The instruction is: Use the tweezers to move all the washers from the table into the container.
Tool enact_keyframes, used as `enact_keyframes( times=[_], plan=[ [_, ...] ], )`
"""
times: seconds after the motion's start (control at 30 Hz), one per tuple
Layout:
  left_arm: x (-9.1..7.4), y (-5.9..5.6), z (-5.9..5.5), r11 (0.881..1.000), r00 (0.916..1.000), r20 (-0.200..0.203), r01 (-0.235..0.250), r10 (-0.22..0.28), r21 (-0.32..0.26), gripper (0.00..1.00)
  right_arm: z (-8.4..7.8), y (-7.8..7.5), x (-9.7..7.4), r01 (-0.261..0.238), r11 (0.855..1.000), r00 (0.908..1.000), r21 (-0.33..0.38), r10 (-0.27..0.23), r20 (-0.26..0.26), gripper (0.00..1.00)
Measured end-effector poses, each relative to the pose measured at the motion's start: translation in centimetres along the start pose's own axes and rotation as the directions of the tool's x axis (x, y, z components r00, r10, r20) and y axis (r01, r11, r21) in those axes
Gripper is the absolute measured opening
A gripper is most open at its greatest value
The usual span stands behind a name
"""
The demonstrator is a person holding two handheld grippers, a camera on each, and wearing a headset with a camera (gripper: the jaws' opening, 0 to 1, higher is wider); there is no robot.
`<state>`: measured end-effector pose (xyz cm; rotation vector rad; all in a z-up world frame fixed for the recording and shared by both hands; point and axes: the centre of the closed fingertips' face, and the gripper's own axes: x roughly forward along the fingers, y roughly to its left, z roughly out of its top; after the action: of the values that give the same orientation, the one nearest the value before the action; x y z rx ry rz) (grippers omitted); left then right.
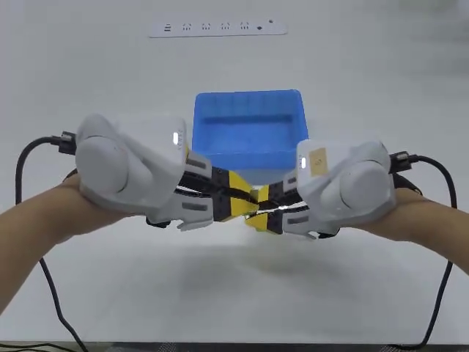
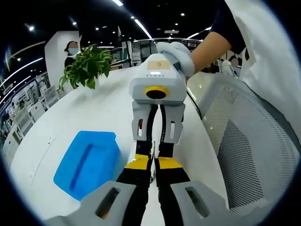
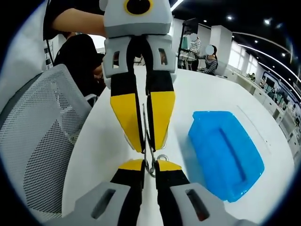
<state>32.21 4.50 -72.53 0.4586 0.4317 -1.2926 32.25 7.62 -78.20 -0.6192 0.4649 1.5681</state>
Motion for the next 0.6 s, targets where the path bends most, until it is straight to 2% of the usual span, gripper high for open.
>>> enact_keyframes(
  times=[0.1,0.37,0.47,0.6],
  plan=[
    [-0.03,-0.20,-0.03,1.000,1.0000,-0.002,-0.004,0.004,0.008,0.08,0.03,0.19,0.02,0.005,1.000,0.9999,-0.019,-0.006,-0.014,0.09],
    [-0.29,-0.17,-0.27,0.999,0.9993,-0.003,-0.038,0.038,0.002,0.09,0.08,0.22,0.08,0.023,0.999,0.9997,-0.025,-0.023,-0.010,0.09],
    [-0.33,-0.45,-0.50,1.000,0.9996,-0.016,-0.025,0.024,-0.006,0.10,0.09,0.44,0.07,0.024,0.999,0.9996,-0.049,-0.024,-0.015,0.09],
    [-0.38,-0.88,-0.96,1.000,0.9991,-0.039,-0.019,0.018,-0.005,0.13,0.01,0.65,-0.03,0.022,0.999,0.9996,-0.033,-0.023,-0.016,0.09]
  ],
)
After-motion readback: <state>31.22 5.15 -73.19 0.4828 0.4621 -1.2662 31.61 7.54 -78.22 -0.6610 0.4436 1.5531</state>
